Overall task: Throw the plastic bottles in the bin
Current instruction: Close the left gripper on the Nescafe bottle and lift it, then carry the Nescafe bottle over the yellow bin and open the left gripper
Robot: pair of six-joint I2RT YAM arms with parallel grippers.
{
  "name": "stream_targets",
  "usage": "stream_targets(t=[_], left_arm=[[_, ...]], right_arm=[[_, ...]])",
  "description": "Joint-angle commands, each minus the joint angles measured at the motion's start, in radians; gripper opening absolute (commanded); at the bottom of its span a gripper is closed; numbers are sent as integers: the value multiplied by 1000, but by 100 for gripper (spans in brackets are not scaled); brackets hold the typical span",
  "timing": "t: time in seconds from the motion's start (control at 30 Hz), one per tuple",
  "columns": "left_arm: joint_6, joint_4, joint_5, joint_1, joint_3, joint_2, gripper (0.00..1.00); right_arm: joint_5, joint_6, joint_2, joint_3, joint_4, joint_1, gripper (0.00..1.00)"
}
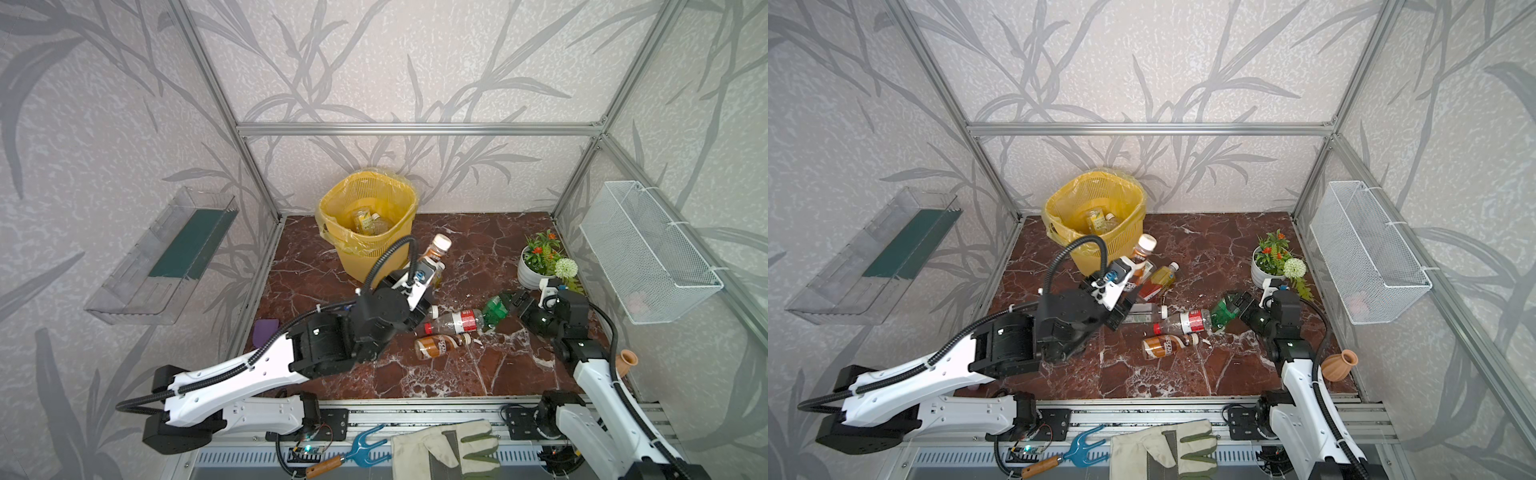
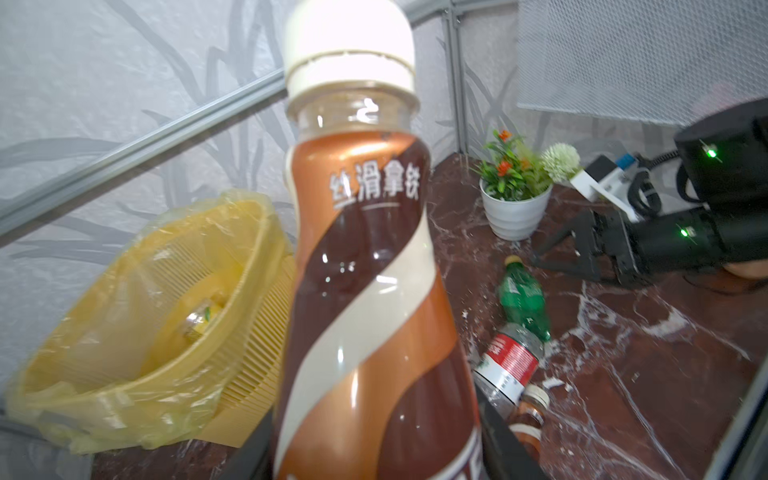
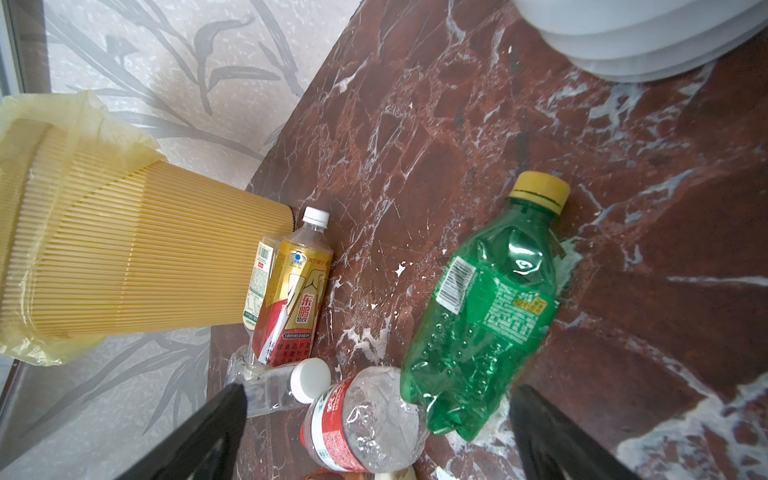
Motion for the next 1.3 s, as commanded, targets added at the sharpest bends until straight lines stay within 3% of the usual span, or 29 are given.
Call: stream_targets(t=[0.0, 0.27, 0.37, 0.5, 0.57, 0.6, 0.63, 0.7, 0.83, 1.07, 1.27], left_arm=[[88, 136, -73, 81, -7, -41, 53], [240, 320, 19, 216, 28, -56, 54], [110, 181, 145, 398, 133, 42, 57], [-96, -50, 401, 728, 370, 275, 58], [-154, -201, 532, 825, 528, 405, 72], [-152, -274, 547, 835, 602, 461, 91], [-133, -344, 562, 834, 670, 503, 99], [-142, -427, 601, 833, 745, 530, 99], [-153, -205, 693, 830, 545, 392, 99], [-118, -67, 646, 770, 360, 178, 99], [-72, 112, 618, 692, 76, -95, 99]], right_arm=[[6, 4, 4, 11, 42, 27, 99], [38, 5, -8, 11, 24, 35, 98], [38, 10, -10, 14, 29, 35, 98], [29, 11, -21, 25, 26, 36, 98], [27, 2, -34, 35, 6, 36, 98], [29, -1, -43, 38, -2, 37, 98], [33, -3, -52, 38, -11, 37, 98], [41, -8, -63, 40, -27, 37, 98], [54, -21, -63, 47, -55, 37, 98], [101, -68, -59, 79, -144, 37, 99], [128, -65, -60, 76, -173, 37, 98]])
